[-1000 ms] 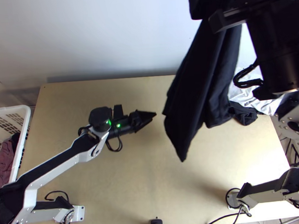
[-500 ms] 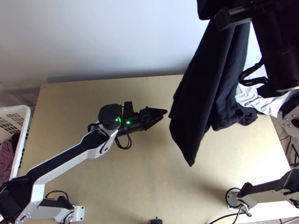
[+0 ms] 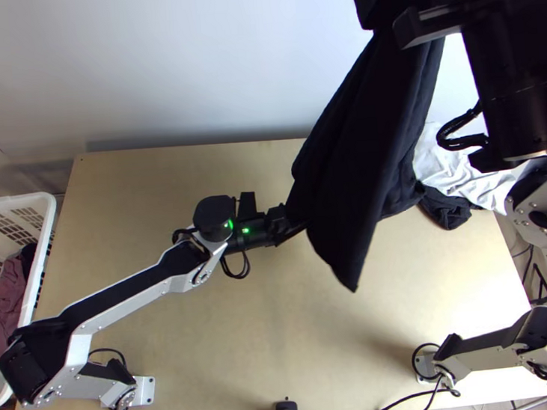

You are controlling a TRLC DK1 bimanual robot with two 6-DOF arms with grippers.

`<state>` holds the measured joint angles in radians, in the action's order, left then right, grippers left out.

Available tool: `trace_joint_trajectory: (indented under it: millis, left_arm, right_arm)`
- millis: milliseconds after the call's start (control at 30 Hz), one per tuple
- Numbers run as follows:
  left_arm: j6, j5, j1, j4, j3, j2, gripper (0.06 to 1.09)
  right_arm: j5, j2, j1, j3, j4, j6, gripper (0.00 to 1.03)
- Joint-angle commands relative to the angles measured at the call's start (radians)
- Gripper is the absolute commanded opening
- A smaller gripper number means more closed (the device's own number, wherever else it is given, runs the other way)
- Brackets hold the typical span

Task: Fold the t-shirt

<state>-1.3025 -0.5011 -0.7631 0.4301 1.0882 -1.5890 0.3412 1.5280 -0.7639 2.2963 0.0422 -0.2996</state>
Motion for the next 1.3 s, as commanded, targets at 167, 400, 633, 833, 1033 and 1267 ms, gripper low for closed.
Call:
trace_joint_trajectory:
  millis: [167,400,633,833,1033,1267]
  left_arm:
    - [-0.067,0.033,0.051,-0.005,0.128,-0.183,0.09]
    - [-0.075,0.032,0.045,-0.001,0.164,-0.167,0.09]
    - [-0.063,0.033,0.045,-0.004,0.165,-0.138,0.27]
    - [-0.047,0.032,0.045,-0.001,0.142,-0.100,0.57]
    - [-0.009,0.029,0.035,0.002,0.118,-0.058,0.81]
    - [0.046,-0.013,-0.018,0.007,0.116,-0.048,0.60]
  right_arm:
    - [-0.001,0.000,-0.002,0.002,-0.005,0.001,0.03]
    - [-0.001,-0.006,0.012,-0.003,-0.004,-0.029,0.03]
    - [-0.002,0.000,0.026,-0.008,-0.004,-0.026,0.03]
    - [-0.002,0.001,0.044,-0.009,-0.004,-0.026,0.03]
    - [-0.002,0.001,0.052,-0.009,-0.005,-0.026,0.03]
    - [-0.002,0.009,0.071,-0.008,-0.021,-0.027,0.03]
